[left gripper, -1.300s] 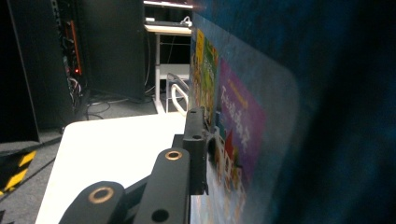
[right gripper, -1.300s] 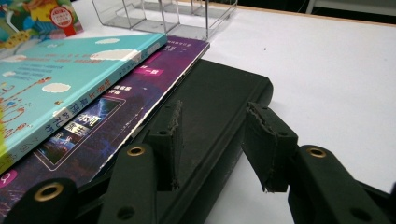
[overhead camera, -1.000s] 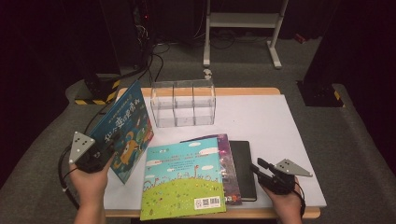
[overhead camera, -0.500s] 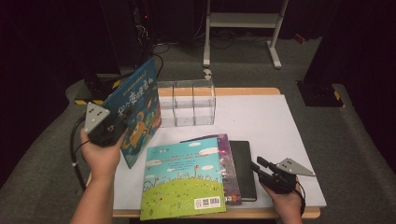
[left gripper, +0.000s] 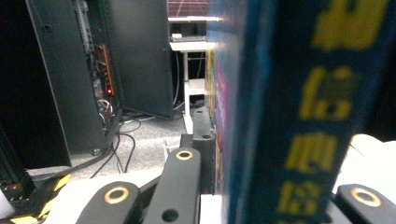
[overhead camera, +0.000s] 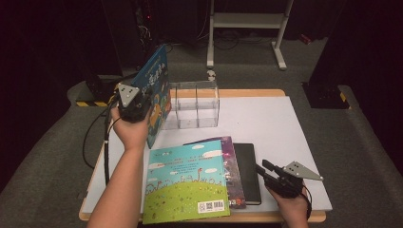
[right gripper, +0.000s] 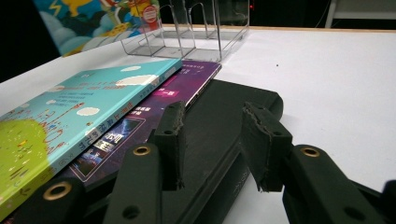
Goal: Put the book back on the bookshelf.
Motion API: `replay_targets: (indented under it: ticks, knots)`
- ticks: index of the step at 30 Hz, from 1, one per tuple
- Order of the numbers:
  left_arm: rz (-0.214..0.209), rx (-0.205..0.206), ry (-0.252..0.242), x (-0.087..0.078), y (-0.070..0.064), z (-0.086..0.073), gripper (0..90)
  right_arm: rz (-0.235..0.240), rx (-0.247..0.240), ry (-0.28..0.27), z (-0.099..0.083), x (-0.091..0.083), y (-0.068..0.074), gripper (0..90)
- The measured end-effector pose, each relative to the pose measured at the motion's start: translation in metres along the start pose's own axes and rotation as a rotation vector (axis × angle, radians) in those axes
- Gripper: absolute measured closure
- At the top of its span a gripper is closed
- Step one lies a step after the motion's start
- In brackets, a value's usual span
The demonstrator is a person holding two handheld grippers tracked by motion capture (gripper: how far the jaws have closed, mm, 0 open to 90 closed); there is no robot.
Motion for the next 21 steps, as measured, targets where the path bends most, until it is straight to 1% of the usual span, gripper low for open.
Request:
replay_targets:
  ticks: [3,5,7,11,13,15,17,20,21]
  knots:
    - [0.008,-0.011,-0.004,0.011,0.000,-0.004,83.1,0.003,0.008,0.002,-0.001,0.000,0.000,60.5]
    - [0.022,-0.009,-0.006,0.017,0.001,-0.007,83.1,0.003,0.010,0.000,0.000,0.000,-0.001,60.6]
    - [0.043,-0.017,-0.003,0.022,0.003,-0.011,83.0,0.003,0.014,-0.002,0.000,-0.001,-0.001,60.6]
    - [0.050,-0.019,0.002,0.028,0.005,-0.018,83.0,0.002,0.016,-0.002,-0.001,-0.001,-0.002,60.7]
    - [0.056,-0.026,-0.007,0.029,0.006,-0.021,83.0,0.004,0.016,0.001,-0.001,0.000,-0.002,60.8]
    - [0.061,-0.025,-0.013,0.028,0.006,-0.023,82.9,0.006,0.014,0.003,-0.002,0.000,-0.002,60.8]
    - [0.062,-0.015,-0.017,0.027,0.006,-0.025,82.7,0.008,0.011,0.003,-0.002,0.001,0.000,60.8]
    - [0.074,-0.003,-0.011,0.023,0.006,-0.029,82.2,0.009,0.010,0.005,-0.002,0.001,0.000,60.8]
    - [0.078,0.002,-0.001,0.021,0.006,-0.031,81.7,0.009,0.010,0.006,-0.002,0.001,0.001,60.8]
Point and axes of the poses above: each handheld gripper's, and its own axes: x roughly forward along the jaws, z roughly out of its top, y roughly to its left, the point moved 10 cm from there along x, roughly forward along the jaws
